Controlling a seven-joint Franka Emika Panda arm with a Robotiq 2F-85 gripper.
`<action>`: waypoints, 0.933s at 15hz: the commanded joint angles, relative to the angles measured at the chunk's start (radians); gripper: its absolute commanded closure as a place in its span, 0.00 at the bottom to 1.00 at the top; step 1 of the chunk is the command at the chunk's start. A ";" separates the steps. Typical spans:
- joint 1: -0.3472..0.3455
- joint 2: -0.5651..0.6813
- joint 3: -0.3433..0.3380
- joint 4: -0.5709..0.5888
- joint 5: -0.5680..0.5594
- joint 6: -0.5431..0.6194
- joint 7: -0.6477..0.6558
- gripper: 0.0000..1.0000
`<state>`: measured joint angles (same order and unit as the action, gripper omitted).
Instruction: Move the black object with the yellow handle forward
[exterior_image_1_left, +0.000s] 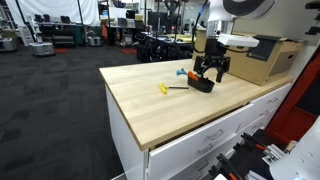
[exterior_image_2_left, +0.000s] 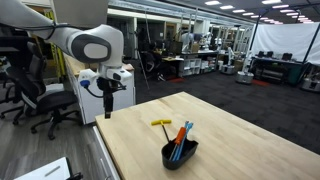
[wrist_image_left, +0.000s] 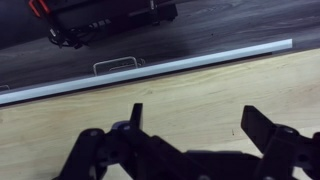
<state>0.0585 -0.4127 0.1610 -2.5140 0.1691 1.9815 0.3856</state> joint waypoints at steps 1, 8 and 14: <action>-0.011 0.074 -0.001 0.047 -0.056 -0.003 -0.034 0.00; -0.006 0.300 -0.042 0.158 -0.234 0.226 -0.241 0.00; 0.006 0.434 -0.067 0.288 -0.302 0.237 -0.548 0.00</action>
<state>0.0545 -0.0535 0.1053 -2.3051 -0.0912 2.2382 -0.0451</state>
